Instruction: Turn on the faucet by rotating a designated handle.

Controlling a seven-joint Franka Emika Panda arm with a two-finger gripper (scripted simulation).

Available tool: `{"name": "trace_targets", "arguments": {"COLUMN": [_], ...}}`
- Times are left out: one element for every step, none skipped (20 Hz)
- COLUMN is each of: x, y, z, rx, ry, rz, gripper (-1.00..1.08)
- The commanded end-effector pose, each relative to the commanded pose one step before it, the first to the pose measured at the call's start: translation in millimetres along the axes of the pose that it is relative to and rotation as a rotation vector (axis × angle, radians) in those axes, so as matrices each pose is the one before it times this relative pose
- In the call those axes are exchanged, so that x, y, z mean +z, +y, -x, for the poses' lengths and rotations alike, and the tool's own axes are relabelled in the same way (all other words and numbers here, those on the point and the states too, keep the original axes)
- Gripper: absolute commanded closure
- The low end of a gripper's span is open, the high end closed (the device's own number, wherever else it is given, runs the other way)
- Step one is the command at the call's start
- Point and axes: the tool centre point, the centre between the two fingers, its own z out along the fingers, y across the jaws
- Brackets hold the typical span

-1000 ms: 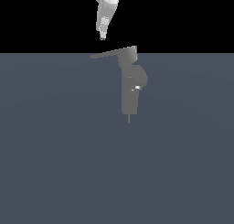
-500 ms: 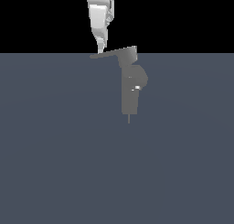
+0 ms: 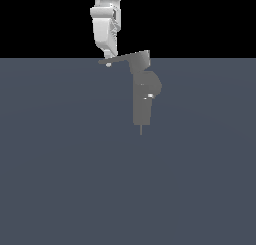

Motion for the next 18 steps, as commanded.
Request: {"name": "trace_targets", "arguments": {"x": [0.84,0.0,0.0,0.0,0.11,0.01,0.01,0.01,0.01,0.01,0.01,0.01,0.01,0.01,0.01,0.01,0.01,0.01], "y": [-1.29,0.0,0.0,0.0,0.21,2.1,2.11,2.13,2.15,2.17,2.18,2.2,2.22,2.23,2.25,2.26,2.28,2.29], "z": [0.3,0.0,0.0,0.0,0.15,0.07,0.07,0.07,0.07,0.07,0.08,0.08,0.08,0.08,0.08,0.08,0.08,0.08], "rx": [0.00721,0.0,0.0,0.0,-0.00127,0.0,0.0,0.0,0.0,0.0,0.0,0.0,0.0,0.0,0.0,0.0,0.0,0.0], "ry": [0.00266,0.0,0.0,0.0,-0.00021,0.0,0.0,0.0,0.0,0.0,0.0,0.0,0.0,0.0,0.0,0.0,0.0,0.0], "rz": [-0.00118,0.0,0.0,0.0,0.0005,0.0,0.0,0.0,0.0,0.0,0.0,0.0,0.0,0.0,0.0,0.0,0.0,0.0], "gripper": [1.08,1.08,1.08,1.08,1.08,1.08,1.08,1.08,1.08,1.08,1.08,1.08,1.08,1.08,1.08,1.08,1.08,1.08]}}
